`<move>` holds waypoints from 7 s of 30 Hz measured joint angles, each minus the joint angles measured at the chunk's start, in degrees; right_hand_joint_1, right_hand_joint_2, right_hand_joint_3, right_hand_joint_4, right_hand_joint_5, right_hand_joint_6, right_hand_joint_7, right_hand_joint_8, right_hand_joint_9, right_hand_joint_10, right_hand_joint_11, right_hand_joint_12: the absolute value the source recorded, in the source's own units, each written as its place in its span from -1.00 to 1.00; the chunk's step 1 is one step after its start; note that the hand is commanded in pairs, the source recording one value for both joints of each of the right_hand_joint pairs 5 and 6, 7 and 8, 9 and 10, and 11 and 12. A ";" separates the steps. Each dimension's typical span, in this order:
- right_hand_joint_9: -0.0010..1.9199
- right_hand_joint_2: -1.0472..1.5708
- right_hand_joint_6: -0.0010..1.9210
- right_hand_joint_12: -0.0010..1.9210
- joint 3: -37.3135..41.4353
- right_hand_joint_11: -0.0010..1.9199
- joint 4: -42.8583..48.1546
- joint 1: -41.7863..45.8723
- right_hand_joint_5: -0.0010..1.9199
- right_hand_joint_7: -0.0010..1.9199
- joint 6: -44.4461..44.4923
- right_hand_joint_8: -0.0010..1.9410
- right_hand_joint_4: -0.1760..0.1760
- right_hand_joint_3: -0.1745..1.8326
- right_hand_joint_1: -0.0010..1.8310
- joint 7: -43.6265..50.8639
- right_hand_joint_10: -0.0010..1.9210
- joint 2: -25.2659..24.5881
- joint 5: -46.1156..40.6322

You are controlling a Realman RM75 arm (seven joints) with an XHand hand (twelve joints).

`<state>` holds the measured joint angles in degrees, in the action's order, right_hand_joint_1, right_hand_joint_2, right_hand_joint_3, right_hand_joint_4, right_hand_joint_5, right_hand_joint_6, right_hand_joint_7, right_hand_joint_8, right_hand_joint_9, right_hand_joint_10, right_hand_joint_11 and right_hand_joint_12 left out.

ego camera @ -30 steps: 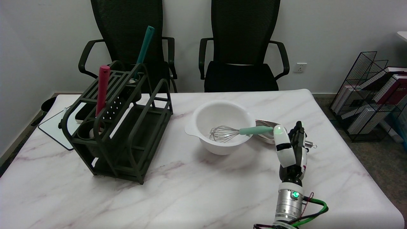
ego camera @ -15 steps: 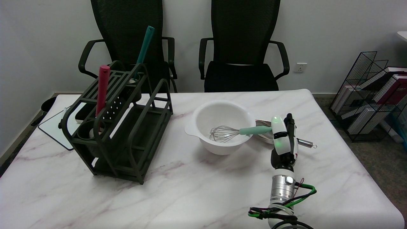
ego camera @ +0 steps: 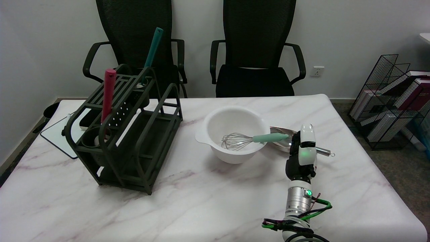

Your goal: Pick up the whisk.

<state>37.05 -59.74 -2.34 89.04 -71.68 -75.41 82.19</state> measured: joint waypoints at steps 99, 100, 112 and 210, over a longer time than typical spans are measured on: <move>-0.59 0.50 -1.00 -0.65 -4.07 -0.65 4.06 -8.39 -1.00 -0.94 -1.60 -0.94 0.00 -0.21 -0.33 5.75 -0.59 -3.04 6.15; -0.57 0.51 -1.00 -0.62 -4.05 -0.62 4.06 -8.41 -1.00 -0.92 -1.65 -0.92 0.00 -0.22 -0.33 5.62 -0.57 -3.02 6.10; -0.49 0.53 -1.00 -0.55 -3.79 -0.55 4.16 -8.79 -1.00 -0.74 -2.09 -0.75 0.00 -0.15 -0.32 4.80 -0.49 -2.78 5.61; 1.00 0.64 1.00 1.00 -3.60 1.00 -5.09 -10.45 1.00 1.00 -9.46 0.98 0.00 0.08 -0.12 0.09 1.00 6.70 6.22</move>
<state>33.45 -64.83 -12.79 79.58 -71.59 -68.72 88.41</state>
